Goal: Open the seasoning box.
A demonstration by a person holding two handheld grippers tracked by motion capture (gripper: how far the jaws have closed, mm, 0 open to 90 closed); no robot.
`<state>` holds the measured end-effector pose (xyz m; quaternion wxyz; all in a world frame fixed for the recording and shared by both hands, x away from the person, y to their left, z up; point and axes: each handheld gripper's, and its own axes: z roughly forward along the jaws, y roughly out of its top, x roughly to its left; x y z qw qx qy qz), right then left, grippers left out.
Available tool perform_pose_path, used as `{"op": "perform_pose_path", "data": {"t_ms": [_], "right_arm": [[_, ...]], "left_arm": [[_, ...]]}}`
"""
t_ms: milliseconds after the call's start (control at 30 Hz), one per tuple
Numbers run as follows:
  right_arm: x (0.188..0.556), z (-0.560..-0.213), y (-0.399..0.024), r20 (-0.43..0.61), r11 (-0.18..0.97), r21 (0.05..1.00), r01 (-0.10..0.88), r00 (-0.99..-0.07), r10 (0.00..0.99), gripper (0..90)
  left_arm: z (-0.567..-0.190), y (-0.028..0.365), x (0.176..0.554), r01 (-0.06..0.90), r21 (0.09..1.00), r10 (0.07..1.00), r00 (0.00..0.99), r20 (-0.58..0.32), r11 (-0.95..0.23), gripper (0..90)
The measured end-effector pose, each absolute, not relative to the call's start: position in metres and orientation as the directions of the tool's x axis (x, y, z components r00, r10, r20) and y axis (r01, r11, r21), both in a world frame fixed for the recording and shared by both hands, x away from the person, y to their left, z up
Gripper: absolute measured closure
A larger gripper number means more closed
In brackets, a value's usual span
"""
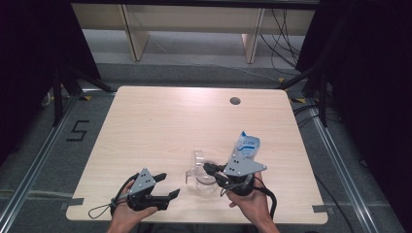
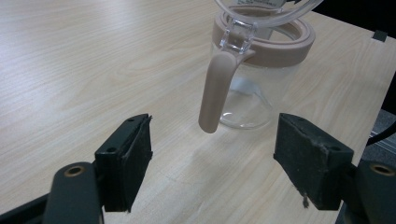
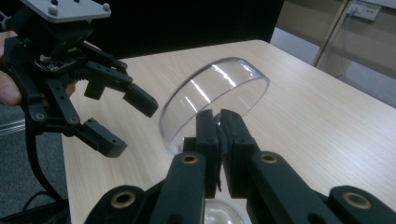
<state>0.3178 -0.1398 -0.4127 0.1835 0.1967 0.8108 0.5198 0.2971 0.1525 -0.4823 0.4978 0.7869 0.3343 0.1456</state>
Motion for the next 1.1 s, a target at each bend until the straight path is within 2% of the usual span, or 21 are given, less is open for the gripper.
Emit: {"op": "perform_pose_path", "data": {"t_ms": [33,100,133,367,467,533,733,900,1100], "right_arm": [[0.317,-0.413,-0.139,-0.093,0.377,0.918,0.126,-0.854,0.512,86.7],[0.317,-0.412,-0.136,-0.105,0.377,0.919,0.114,-0.852,0.513,86.7],[0.317,-0.412,-0.136,-0.105,0.377,0.919,0.114,-0.852,0.513,86.7],[0.316,-0.411,-0.129,-0.105,0.385,0.917,0.107,-0.865,0.491,86.5],[0.315,-0.412,-0.126,-0.1,0.39,0.914,0.112,-0.869,0.485,86.3],[0.315,-0.413,-0.123,-0.102,0.391,0.914,0.107,-0.873,0.477,86.1],[0.314,-0.414,-0.122,-0.112,0.391,0.915,0.096,-0.872,0.476,84.9],[0.315,-0.414,-0.132,-0.105,0.375,0.921,0.101,-0.864,0.492,80.9],[0.316,-0.416,-0.152,-0.11,0.352,0.931,0.094,-0.848,0.518,70.5]], "left_arm": [[-0.483,0.151,0.296,0.392,0.882,0.675,0.728,-0.123,-0.262,26.8],[-0.483,0.152,0.297,0.366,0.885,0.659,0.746,-0.094,-0.288,26.8],[-0.484,0.151,0.296,0.383,0.881,0.666,0.737,-0.112,-0.276,26.8],[-0.485,0.154,0.298,0.368,0.883,0.665,0.742,-0.091,-0.29,26.5],[-0.487,0.153,0.296,0.389,0.882,0.673,0.73,-0.118,-0.267,26.2],[-0.486,0.154,0.297,0.381,0.88,0.673,0.733,-0.099,-0.285,26.1],[-0.487,0.155,0.297,0.385,0.886,0.676,0.728,-0.119,-0.259,25.1],[-0.487,0.157,0.297,0.381,0.887,0.678,0.726,-0.111,-0.262,23.1],[-0.49,0.156,0.297,0.386,0.889,0.675,0.726,-0.13,-0.244,19.0]]}}
